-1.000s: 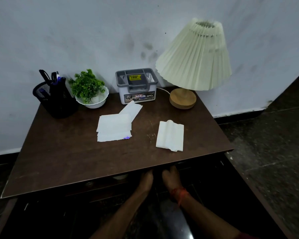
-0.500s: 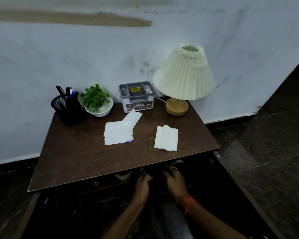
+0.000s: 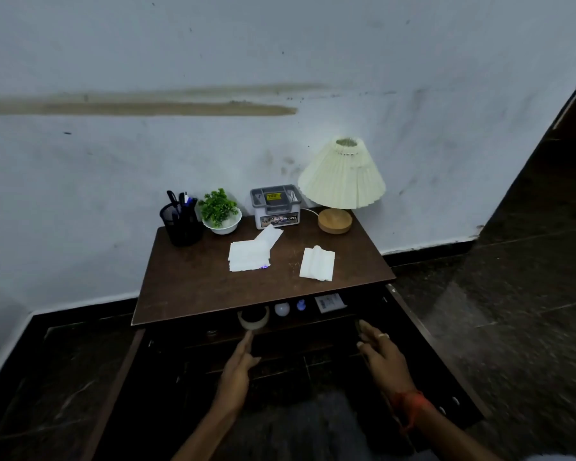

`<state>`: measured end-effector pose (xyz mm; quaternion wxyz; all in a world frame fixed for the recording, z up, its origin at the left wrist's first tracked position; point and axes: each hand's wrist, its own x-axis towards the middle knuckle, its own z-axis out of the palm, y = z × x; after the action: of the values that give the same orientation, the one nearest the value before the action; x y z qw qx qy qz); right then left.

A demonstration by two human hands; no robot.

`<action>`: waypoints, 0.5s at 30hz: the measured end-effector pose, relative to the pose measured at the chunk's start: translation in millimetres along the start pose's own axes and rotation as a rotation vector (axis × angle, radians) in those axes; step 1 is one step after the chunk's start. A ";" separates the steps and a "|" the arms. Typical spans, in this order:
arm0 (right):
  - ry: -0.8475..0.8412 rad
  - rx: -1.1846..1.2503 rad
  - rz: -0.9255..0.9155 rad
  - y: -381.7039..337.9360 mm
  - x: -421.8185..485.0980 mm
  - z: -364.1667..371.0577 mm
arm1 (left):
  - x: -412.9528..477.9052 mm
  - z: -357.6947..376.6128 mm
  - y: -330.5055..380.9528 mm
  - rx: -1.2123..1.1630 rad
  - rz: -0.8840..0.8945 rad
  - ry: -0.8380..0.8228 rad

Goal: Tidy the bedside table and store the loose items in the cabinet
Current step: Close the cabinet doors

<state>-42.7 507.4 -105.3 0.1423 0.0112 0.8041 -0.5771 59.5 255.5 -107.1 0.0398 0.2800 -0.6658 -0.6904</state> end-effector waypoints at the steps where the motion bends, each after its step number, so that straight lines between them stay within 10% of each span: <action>1: 0.009 -0.005 -0.010 -0.9 -5.5 -6.5 | -6.8 -6.6 1.8 0.004 -0.008 0.003; 15: 0.212 -0.283 -0.059 -4.3 -22.6 -75.0 | -66.9 -90.7 13.5 0.056 0.029 0.365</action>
<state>-38.0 579.1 -73.9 0.0402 0.0283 0.8878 -0.4575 151.3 201.2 -68.2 0.1622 0.3920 -0.6705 -0.6087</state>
